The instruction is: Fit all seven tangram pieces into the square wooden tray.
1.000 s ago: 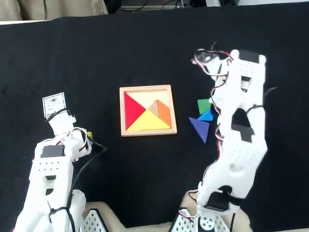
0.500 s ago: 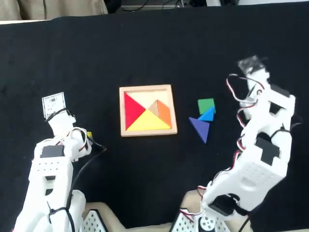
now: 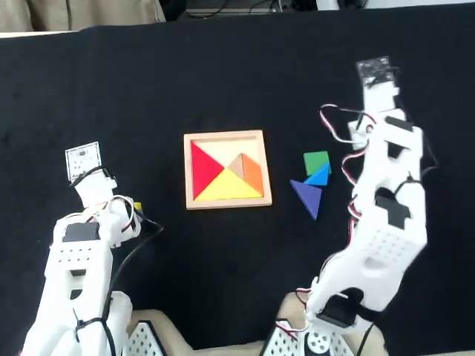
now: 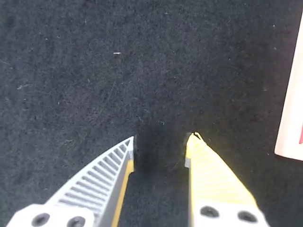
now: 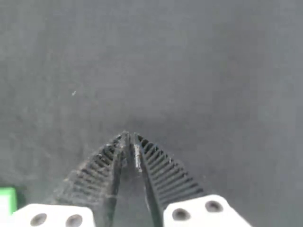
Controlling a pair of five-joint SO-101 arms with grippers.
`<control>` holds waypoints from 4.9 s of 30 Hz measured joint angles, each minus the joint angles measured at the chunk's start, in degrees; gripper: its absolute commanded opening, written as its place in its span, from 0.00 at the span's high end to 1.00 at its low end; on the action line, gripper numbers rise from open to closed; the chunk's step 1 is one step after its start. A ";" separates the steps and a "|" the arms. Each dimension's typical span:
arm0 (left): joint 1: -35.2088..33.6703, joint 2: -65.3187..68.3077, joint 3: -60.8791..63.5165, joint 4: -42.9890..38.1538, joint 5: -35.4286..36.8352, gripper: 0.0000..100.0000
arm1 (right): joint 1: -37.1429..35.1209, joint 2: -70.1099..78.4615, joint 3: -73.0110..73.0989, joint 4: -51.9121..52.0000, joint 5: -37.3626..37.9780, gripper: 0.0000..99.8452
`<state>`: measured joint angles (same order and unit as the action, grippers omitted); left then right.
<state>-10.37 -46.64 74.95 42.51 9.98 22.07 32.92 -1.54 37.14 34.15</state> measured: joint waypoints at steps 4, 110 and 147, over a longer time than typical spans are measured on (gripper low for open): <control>0.00 0.00 0.00 0.00 0.00 0.81 | 0.18 6.51 -8.70 7.38 4.48 0.99; 0.00 0.00 0.00 0.00 0.00 0.81 | -16.53 -33.41 43.25 23.74 7.03 0.80; 0.00 0.00 0.00 0.00 0.00 0.81 | -31.38 -35.96 16.62 34.29 6.15 0.88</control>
<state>-10.37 -46.64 74.95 42.51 9.98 -9.32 -3.03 15.08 71.43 40.31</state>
